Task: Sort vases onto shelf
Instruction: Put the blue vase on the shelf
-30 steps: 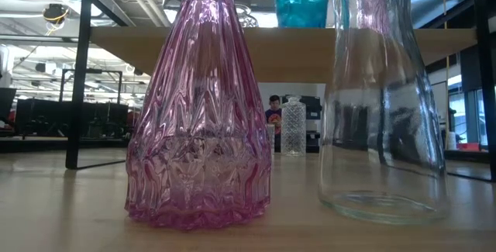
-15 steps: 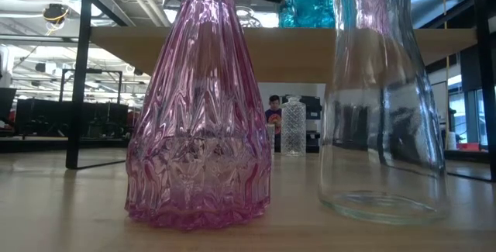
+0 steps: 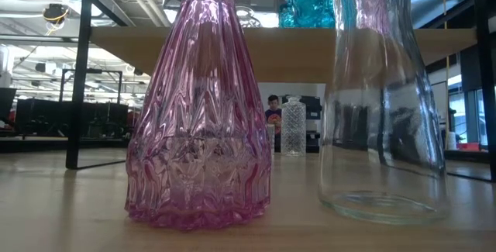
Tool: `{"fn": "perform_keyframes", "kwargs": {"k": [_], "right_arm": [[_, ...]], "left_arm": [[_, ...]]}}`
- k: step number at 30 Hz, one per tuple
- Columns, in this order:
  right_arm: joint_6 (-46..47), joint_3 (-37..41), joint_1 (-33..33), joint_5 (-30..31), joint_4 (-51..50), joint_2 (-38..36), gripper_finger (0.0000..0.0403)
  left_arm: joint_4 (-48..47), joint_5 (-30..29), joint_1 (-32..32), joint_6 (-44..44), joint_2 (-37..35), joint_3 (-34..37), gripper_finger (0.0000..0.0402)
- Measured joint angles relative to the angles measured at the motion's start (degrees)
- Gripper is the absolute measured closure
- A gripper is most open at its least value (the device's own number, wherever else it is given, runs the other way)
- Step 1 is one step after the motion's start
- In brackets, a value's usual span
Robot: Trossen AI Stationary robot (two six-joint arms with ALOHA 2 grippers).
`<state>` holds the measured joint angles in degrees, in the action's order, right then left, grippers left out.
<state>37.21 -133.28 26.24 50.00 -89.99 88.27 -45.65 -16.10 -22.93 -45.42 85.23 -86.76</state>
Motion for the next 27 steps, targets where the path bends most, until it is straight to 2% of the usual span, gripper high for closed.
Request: {"fn": "perform_keyframes", "kwargs": {"k": [2,4,10,14,19,22,27], "right_arm": [[0.0,0.6,0.0,0.0,0.0,0.0,0.0201],[0.0,1.6,0.0,0.1,0.0,0.0,0.0201],[0.4,5.1,0.0,0.9,0.0,0.0,0.0201],[1.4,7.6,0.0,1.0,0.0,0.0,0.0201],[2.3,9.7,0.0,0.9,0.0,0.0,0.0201],[3.1,10.1,0.0,0.4,-0.1,0.0,0.0201],[3.2,10.1,0.0,-0.4,0.0,0.0,0.0201]], "left_arm": [[-6.7,5.7,-2.7,-4.1,0.0,-1.3,0.0401],[-11.0,8.5,-6.3,-9.2,0.1,-1.4,0.0401],[-16.3,9.8,-17.4,-27.4,0.2,2.3,0.0401],[-18.1,11.1,-21.8,-36.4,0.2,6.1,0.0387],[-16.7,15.3,-23.1,-42.5,0.3,11.7,0.0318],[-12.9,15.7,-23.3,-42.9,0.3,14.3,0.0265],[-12.7,15.4,-22.8,-43.6,0.3,16.8,0.0195]]}}
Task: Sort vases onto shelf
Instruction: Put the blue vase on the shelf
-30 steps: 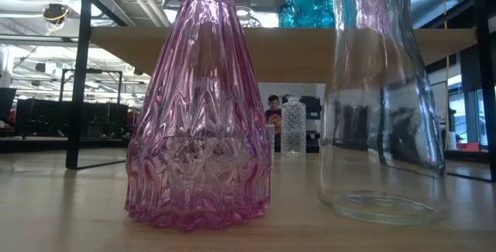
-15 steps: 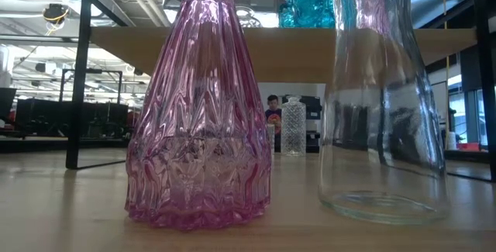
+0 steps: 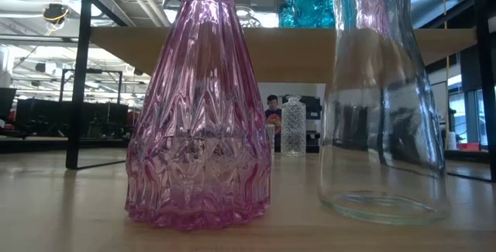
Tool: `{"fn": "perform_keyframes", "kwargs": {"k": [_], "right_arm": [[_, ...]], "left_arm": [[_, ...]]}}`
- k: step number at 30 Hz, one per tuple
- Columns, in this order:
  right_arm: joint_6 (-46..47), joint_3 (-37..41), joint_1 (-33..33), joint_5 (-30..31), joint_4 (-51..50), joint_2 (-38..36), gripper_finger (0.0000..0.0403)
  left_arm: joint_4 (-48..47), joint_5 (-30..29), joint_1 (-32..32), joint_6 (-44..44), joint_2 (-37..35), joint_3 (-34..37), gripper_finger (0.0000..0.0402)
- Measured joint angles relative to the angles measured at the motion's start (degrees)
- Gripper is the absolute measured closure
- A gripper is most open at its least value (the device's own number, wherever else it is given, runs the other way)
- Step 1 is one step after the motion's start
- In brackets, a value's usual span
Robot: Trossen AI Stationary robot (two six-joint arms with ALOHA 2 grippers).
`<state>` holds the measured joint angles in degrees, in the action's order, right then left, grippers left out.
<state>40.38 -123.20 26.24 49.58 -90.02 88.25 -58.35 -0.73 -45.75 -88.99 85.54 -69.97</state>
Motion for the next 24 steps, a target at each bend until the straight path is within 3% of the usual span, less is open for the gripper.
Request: {"fn": "perform_keyframes", "kwargs": {"k": [5,13,24], "right_arm": [[0.0,0.0,0.0,-1.2,0.0,0.0,0.0201],[-0.1,0.0,0.0,-1.2,0.0,0.0,0.0201],[-0.2,0.0,0.0,-0.5,0.0,0.0,0.0201]], "left_arm": [[2.0,0.1,0.1,-1.0,0.0,3.2,0.0178],[8.4,-0.3,0.2,-2.1,0.0,6.7,0.0185],[8.4,0.3,1.6,-1.1,2.2,6.8,0.0207]]}}
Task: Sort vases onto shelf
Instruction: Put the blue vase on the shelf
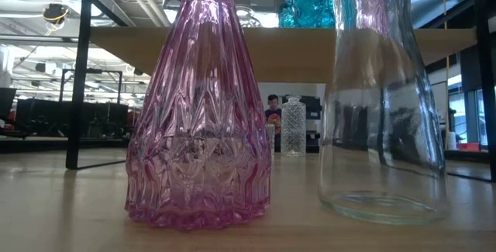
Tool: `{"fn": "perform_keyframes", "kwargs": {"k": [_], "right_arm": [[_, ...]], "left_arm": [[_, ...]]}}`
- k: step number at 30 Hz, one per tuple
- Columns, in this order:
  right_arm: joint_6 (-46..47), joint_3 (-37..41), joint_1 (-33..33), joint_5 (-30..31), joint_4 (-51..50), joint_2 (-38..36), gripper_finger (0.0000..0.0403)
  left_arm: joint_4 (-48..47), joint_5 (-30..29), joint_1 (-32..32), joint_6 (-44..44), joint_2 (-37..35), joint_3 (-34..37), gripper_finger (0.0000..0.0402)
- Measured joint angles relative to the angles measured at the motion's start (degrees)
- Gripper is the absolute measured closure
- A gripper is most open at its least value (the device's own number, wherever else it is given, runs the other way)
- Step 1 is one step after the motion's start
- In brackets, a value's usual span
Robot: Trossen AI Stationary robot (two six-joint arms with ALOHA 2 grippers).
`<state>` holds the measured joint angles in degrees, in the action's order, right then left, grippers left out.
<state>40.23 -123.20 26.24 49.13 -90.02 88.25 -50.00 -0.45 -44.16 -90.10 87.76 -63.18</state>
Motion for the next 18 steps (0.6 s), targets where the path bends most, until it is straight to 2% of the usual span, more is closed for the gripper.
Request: {"fn": "perform_keyframes", "kwargs": {"k": [6,11,12,15,18], "right_arm": [[0.0,0.0,0.0,0.2,0.0,0.0,0.0201],[0.0,0.0,0.0,0.2,0.0,0.0,0.0201],[0.0,0.0,0.0,0.1,0.0,0.0,0.0201],[0.0,0.0,0.0,0.1,0.0,0.0,0.0201],[0.0,0.0,0.0,0.1,0.0,0.0,0.0201]], "left_arm": [[0.8,0.6,0.0,-0.1,1.0,-0.1,0.0254],[-1.0,4.3,0.3,-2.9,-0.4,-0.6,0.037],[-1.5,5.0,0.4,-3.5,-0.6,-1.3,0.0381],[-2.9,4.5,1.0,-3.8,-1.3,-6.6,0.0378],[-9.2,2.4,2.3,-1.2,-1.4,-13.8,0.0381]]}}
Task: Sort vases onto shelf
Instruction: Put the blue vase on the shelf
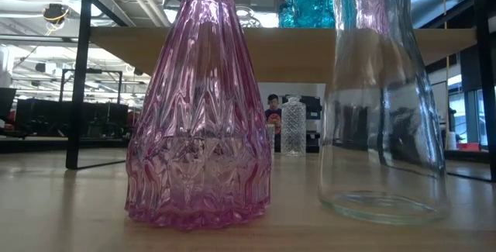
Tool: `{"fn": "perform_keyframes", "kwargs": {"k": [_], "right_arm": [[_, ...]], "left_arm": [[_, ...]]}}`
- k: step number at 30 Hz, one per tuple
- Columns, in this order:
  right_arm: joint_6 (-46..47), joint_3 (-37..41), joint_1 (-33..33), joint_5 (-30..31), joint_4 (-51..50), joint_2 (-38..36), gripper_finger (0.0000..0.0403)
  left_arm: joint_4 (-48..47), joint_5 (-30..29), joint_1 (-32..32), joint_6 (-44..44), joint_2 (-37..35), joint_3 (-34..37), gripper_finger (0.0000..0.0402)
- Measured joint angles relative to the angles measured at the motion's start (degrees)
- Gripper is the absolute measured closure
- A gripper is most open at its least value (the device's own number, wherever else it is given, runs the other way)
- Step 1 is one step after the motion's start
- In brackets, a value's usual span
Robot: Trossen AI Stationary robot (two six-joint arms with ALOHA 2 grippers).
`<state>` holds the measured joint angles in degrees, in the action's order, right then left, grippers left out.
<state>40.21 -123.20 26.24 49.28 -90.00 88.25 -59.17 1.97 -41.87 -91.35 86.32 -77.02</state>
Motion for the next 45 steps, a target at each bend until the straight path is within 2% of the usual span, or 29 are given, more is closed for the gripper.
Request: {"fn": "perform_keyframes", "kwargs": {"k": [3,6,9,11,15,18,23,27,33,36,41,45], "right_arm": [[0.0,0.0,0.0,0.0,0.0,0.0,0.0201],[-0.1,0.0,0.0,0.0,0.0,0.0,0.0201],[-0.2,0.0,0.0,0.0,0.0,0.0,0.0201],[-0.2,0.0,0.0,0.0,0.0,0.0,0.0201],[-0.2,0.0,0.0,-1.2,0.0,0.0,0.0201],[-0.7,0.1,0.0,-7.7,0.1,0.0,0.0201],[-1.3,4.6,0.8,-18.4,0.0,0.0,0.0208],[-5.4,9.1,1.1,-26.1,4.4,-0.3,0.025],[-15.0,12.6,-1.0,-39.6,12.0,1.1,0.0349],[-18.1,12.7,-2.0,-41.8,11.9,2.9,0.0393],[-21.1,12.6,-3.1,-41.8,11.5,6.4,0.0387],[-23.0,12.7,-3.9,-41.3,10.2,9.4,0.04]], "left_arm": [[-2.9,-3.8,2.3,3.2,0.1,-8.2,0.0384],[-2.9,-10.7,5.3,9.3,0.0,-16.7,0.0384],[0.0,-17.1,9.3,17.0,0.6,-22.5,0.0384],[2.5,-19.2,12.1,22.0,1.5,-24.4,0.0384],[9.7,-17.6,17.0,28.9,4.2,-24.6,0.0384],[13.0,-15.2,18.4,30.7,5.7,-24.6,0.0384],[11.9,-15.3,18.4,30.8,5.9,-24.6,0.0384],[10.8,-15.9,18.4,30.6,6.0,-24.6,0.0384],[10.5,-16.0,18.3,30.8,6.0,-24.6,0.0384],[10.0,-16.0,18.3,30.9,6.0,-24.6,0.0384],[6.7,-16.4,18.5,30.4,6.0,-24.6,0.0384],[5.1,-17.7,18.5,30.0,6.0,-24.6,0.0384]]}}
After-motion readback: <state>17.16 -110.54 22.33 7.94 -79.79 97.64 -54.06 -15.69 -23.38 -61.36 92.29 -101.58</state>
